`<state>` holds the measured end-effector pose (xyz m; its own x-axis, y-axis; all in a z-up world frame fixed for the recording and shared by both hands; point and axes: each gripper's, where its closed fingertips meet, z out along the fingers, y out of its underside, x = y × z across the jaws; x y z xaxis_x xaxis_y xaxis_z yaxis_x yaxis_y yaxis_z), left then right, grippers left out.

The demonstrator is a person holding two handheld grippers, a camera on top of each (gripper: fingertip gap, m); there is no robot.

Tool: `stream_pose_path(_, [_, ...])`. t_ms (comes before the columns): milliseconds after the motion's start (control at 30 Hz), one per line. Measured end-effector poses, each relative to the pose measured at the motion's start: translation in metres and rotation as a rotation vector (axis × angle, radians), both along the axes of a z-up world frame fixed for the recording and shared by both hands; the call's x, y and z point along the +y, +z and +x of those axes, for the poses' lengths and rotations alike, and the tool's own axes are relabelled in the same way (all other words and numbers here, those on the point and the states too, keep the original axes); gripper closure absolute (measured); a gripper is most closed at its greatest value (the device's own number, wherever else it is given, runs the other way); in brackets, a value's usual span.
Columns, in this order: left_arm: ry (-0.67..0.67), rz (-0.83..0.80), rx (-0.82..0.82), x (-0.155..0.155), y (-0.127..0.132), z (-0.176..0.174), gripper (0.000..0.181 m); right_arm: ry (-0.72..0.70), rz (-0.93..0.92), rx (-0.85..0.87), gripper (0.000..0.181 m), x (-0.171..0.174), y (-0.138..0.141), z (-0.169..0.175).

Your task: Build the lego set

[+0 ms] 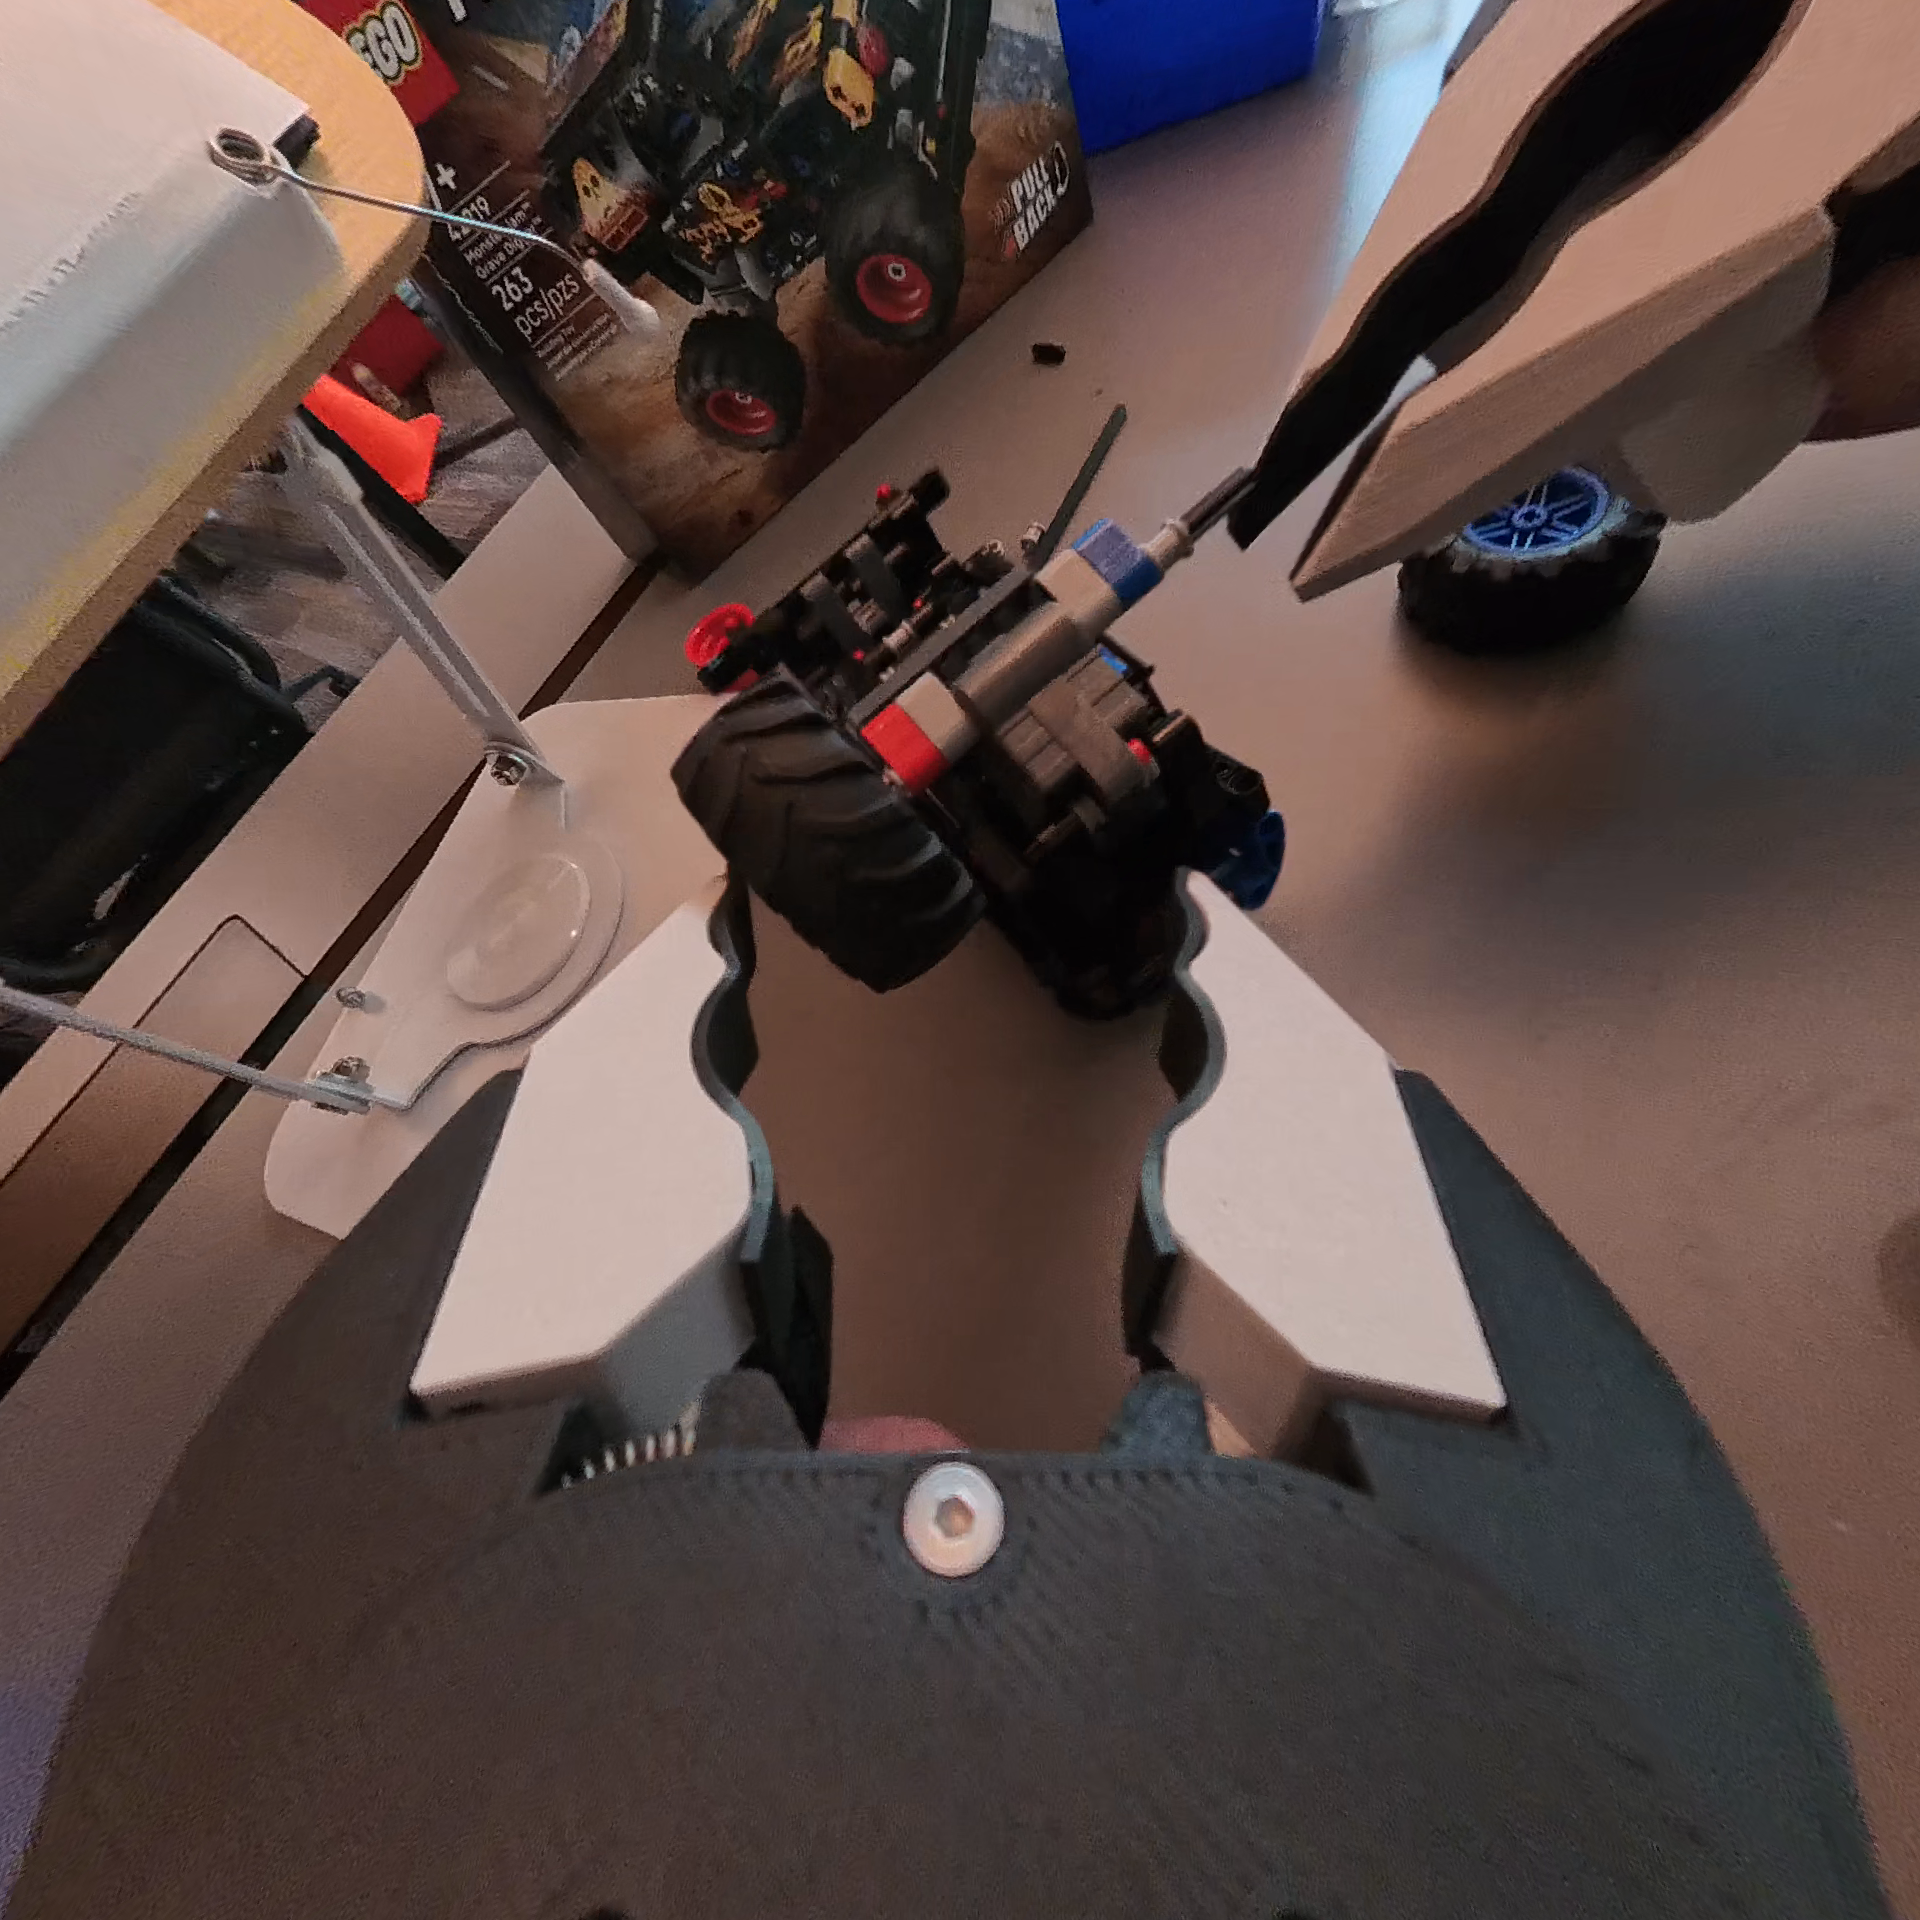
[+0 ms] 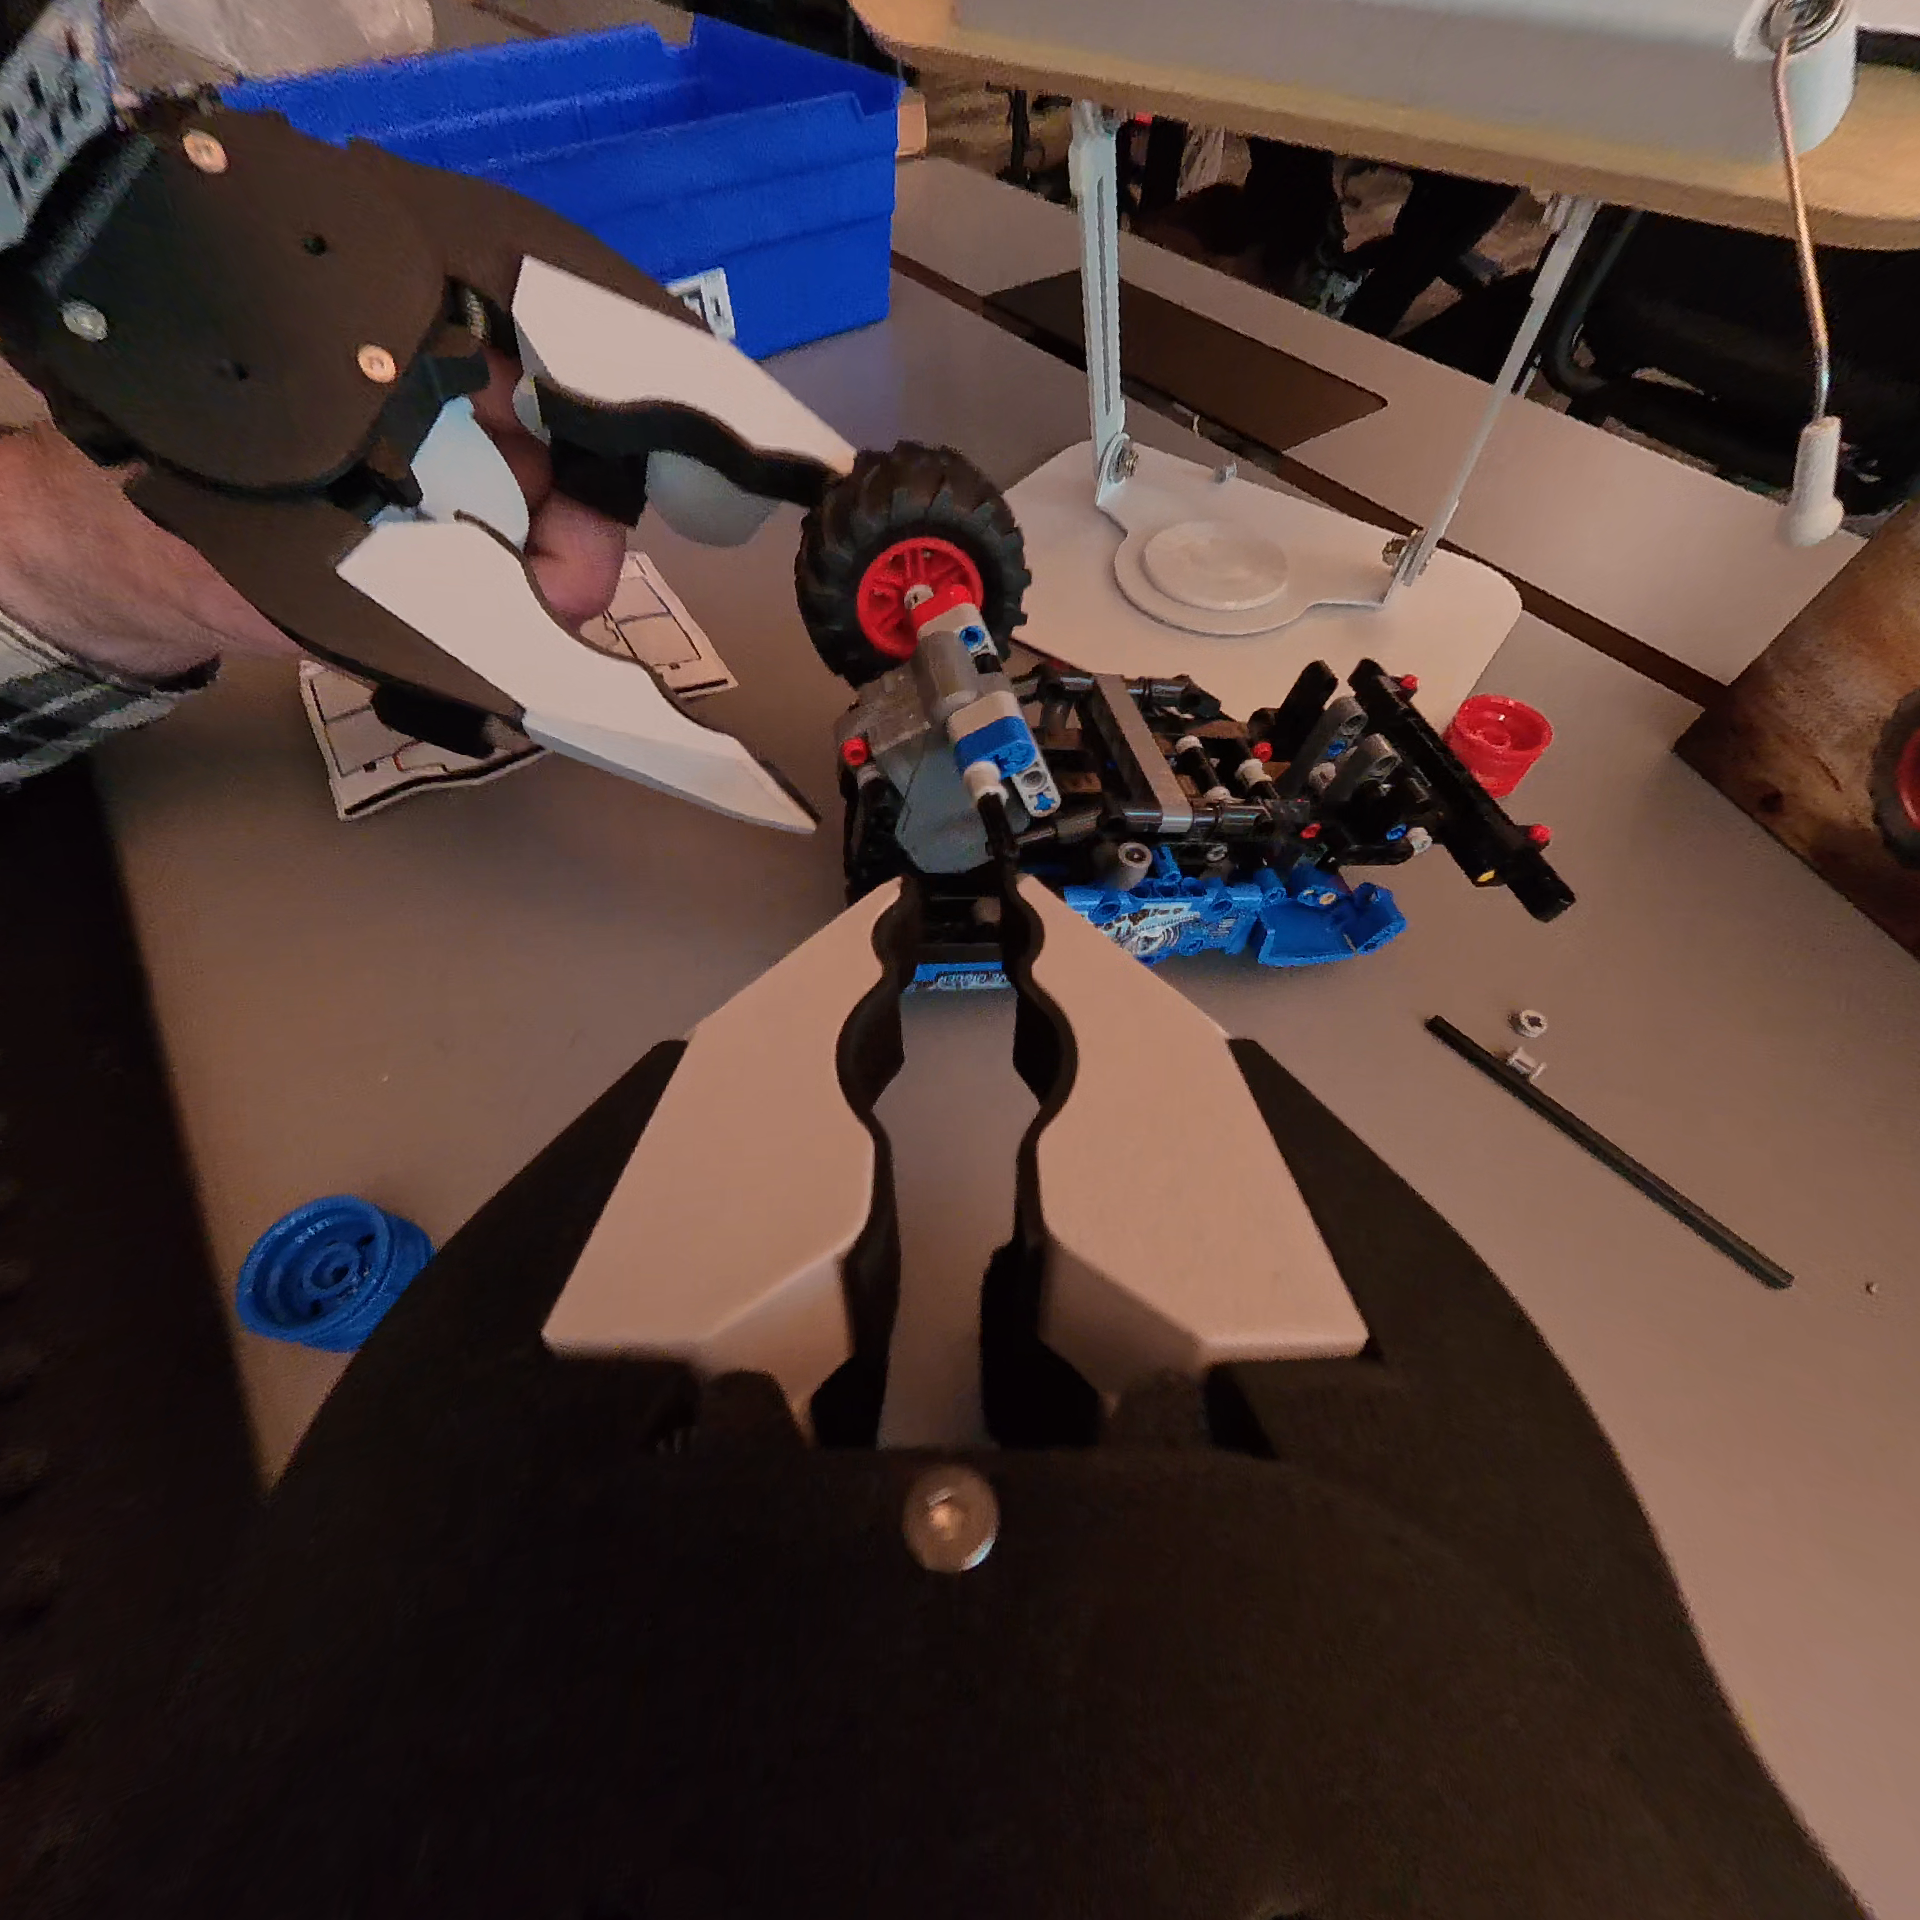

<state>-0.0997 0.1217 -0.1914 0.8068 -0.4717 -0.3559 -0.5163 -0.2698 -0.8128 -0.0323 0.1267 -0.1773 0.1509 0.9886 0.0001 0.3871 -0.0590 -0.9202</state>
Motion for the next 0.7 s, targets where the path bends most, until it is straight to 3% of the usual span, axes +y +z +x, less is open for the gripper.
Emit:
stream_pose_path(167, [-0.021, -0.003, 0.021, -0.001, -0.002, 0.001, 0.105, 0.055, 0.020, -0.098, 0.158, -0.015, -0.004, 0.017])
stream_pose_path(333, [-0.013, -0.025, -0.009, -0.001, -0.003, -0.006, 0.103, 0.389, -0.015, -0.312, 0.142, -0.109, -0.039, 0.027])
stream_pose_path(433, [-0.008, -0.019, -0.004, -0.001, 0.000, -0.007, 0.103, 0.519, -0.005, -0.423, 0.133, -0.151, -0.062, 0.026])
stream_pose_path(533, [-0.006, -0.011, -0.002, -0.002, 0.002, -0.007, 0.103, 0.504, 0.025, -0.498, 0.150, -0.152, -0.079, 0.022])
stream_pose_path(700, [-0.007, 0.000, -0.006, -0.004, 0.006, -0.009, 0.102, 0.423, -0.004, -0.450, 0.151, -0.138, -0.074, 0.020])
